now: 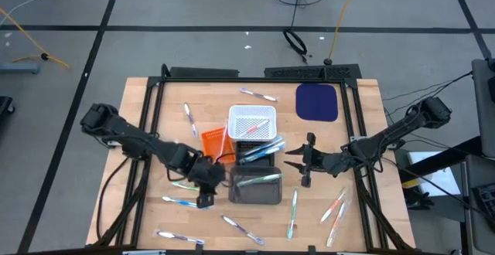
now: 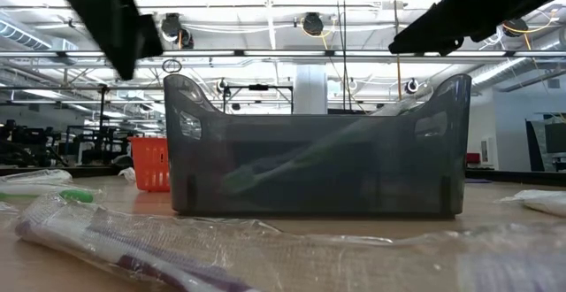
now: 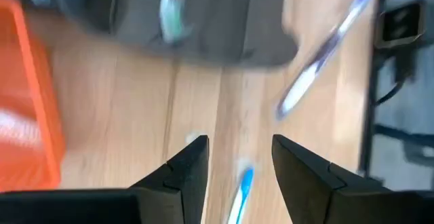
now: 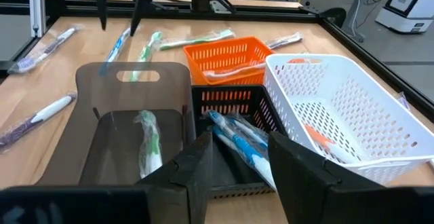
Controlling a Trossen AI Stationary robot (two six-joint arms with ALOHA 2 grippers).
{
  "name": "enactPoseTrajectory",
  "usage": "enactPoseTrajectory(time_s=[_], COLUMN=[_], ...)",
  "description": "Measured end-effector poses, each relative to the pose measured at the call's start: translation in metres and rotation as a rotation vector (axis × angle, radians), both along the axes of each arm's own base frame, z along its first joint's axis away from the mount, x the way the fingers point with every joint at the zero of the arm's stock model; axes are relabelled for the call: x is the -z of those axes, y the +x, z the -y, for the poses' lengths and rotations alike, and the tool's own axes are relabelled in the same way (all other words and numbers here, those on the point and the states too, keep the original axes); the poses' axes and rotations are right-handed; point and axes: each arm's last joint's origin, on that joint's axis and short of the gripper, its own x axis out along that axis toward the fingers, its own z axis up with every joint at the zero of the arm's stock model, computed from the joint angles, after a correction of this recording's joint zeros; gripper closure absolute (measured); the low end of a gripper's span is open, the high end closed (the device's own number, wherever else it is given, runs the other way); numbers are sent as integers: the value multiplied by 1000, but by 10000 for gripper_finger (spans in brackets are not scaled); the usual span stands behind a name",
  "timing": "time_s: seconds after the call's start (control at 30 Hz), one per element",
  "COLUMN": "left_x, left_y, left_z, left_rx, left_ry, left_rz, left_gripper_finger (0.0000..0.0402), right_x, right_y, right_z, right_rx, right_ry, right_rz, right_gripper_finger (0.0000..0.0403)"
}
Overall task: Pick & Place Toothbrushes
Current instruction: Put the middle left green toothbrush into the black bin
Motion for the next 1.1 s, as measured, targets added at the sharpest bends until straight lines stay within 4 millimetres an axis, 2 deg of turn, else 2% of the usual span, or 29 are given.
enactPoseTrajectory(time_s=[0.37,0.67,1.1], left_x=[17,50,78], left_y=[-22,-42,-55], left_z=[24,19,13], left_rx=[-47,-127,-162], left_ry=[143,140,108], left_rz=[-32,-160,-199], left_gripper_finger=[241,241,241], right_x=[-3,-3,-3], right_y=[1,1,1], right_z=[-1,-1,-1], right_rx=[0,0,-2], right_ry=[14,14,10], right_rz=[29,30,28], right_gripper_finger=[268,268,268])
